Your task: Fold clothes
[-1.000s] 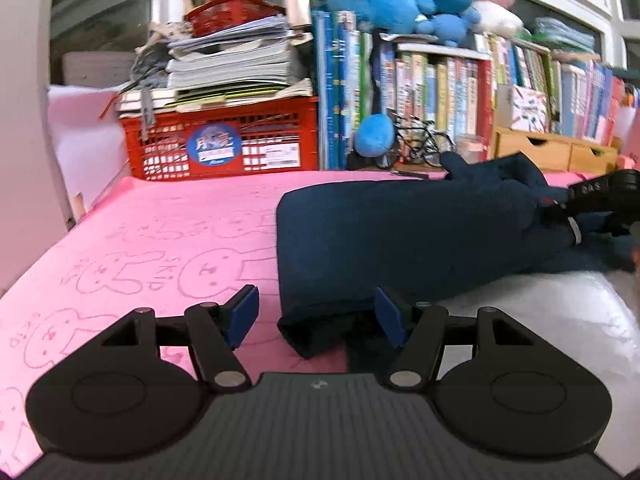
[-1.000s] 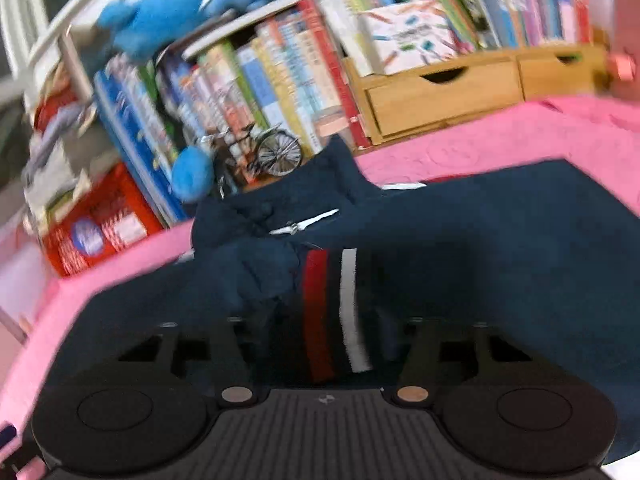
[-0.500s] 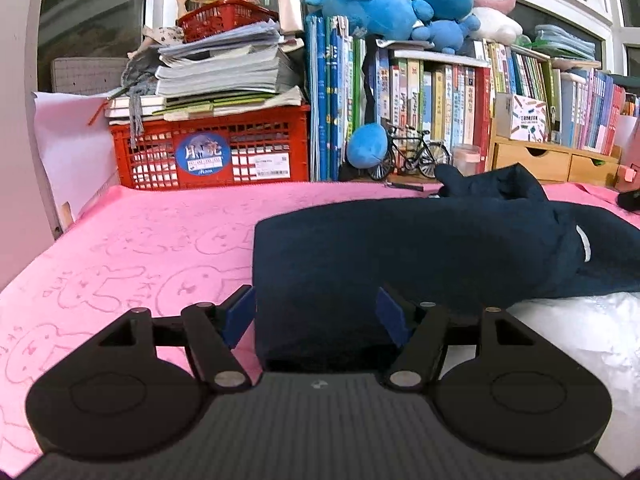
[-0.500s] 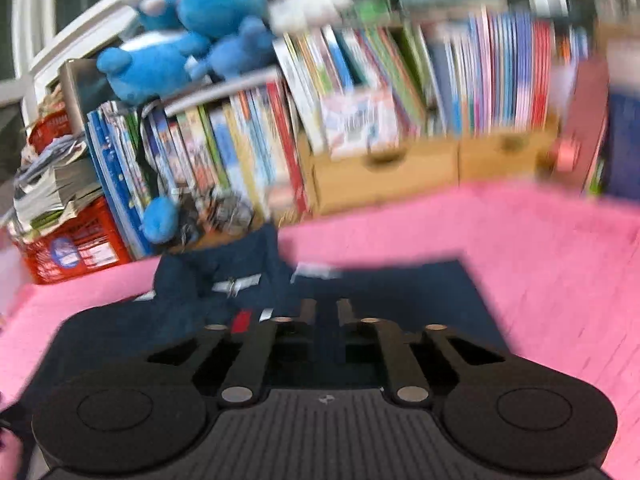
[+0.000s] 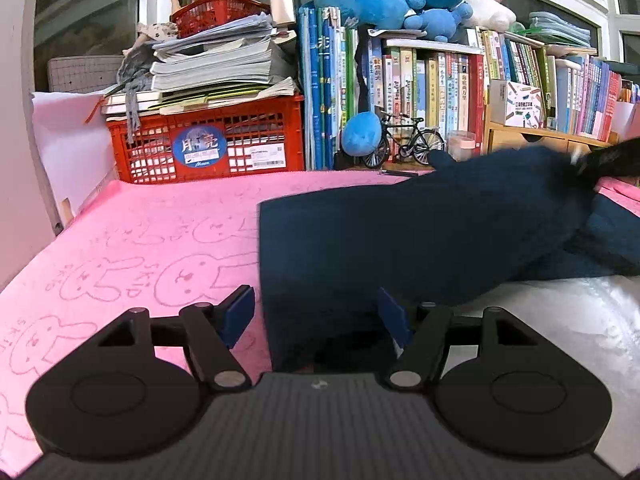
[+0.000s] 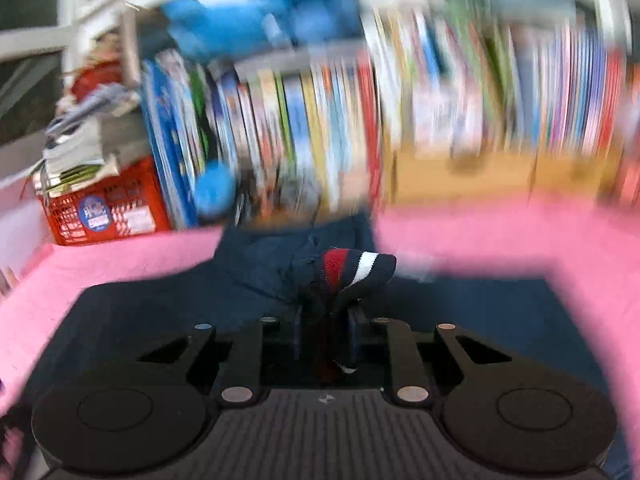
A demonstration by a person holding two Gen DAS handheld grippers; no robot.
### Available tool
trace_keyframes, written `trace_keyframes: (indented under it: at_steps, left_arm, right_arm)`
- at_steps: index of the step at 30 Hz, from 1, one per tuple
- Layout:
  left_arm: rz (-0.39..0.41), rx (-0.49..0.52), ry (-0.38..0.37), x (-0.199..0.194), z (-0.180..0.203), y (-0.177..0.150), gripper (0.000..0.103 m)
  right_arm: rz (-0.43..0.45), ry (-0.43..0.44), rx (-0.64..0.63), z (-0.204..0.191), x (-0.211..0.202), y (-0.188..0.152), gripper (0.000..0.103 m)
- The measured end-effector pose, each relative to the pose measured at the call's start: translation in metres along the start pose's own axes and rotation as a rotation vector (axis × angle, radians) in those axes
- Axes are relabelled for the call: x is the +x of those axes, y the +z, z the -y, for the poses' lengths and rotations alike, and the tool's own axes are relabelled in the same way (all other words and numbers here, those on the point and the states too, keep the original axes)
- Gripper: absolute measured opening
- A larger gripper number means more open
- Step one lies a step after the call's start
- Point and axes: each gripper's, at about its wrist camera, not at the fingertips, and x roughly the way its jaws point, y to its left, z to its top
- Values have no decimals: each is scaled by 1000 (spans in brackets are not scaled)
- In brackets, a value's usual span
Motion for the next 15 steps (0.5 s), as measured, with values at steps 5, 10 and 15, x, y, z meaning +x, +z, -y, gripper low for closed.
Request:
trace_keyframes:
  at_steps: [5,10,15]
  left_arm:
    - [-19,33,-9,15,14,2,73]
    - [-61,59,1,25,22,2,73]
    - [-76,68,79,31,15,2,74]
  right_arm:
    - [104,-158,-143,30,-40,10,23]
    - [-48,-189,-23,78,-22,-15,24]
    - [-189,-214,75,101,8,-51,31]
